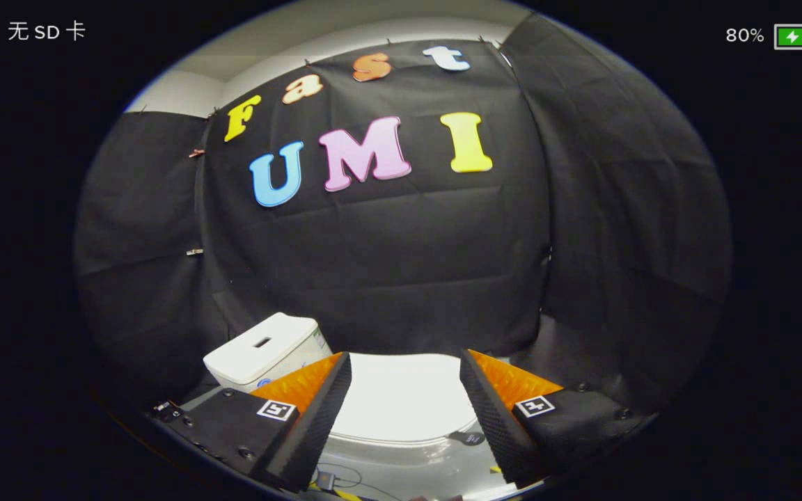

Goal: Open the toilet lid.

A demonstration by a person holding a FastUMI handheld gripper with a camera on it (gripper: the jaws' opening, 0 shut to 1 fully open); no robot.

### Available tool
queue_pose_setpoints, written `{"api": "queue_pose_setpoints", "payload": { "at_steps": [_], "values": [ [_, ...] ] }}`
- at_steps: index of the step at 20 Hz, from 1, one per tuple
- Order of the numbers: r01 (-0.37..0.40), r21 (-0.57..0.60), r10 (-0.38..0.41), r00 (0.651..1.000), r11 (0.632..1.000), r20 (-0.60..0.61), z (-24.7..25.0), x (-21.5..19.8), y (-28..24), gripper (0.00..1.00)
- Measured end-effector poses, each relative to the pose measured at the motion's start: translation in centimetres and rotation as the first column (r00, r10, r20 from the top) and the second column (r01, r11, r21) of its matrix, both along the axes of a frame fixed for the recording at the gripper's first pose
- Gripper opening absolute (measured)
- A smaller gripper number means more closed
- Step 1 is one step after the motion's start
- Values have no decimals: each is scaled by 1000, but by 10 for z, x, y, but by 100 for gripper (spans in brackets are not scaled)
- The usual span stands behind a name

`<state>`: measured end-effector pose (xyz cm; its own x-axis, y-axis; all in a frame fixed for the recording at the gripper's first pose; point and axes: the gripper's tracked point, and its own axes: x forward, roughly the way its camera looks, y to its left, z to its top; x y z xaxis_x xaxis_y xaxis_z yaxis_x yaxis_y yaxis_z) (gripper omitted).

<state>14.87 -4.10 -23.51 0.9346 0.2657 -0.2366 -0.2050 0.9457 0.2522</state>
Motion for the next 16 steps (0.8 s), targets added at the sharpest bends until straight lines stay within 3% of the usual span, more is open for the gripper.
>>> {"api": "queue_pose_setpoints", "payload": {
  "at_steps": [8,12,16],
  "values": [
    [78,215,-16,961,974,-276,-126,51,-55,99],
    [143,309,3,905,940,-426,-195,75,-69,99],
    [169,308,15,855,936,-518,-239,76,-75,99]
  ]
}}
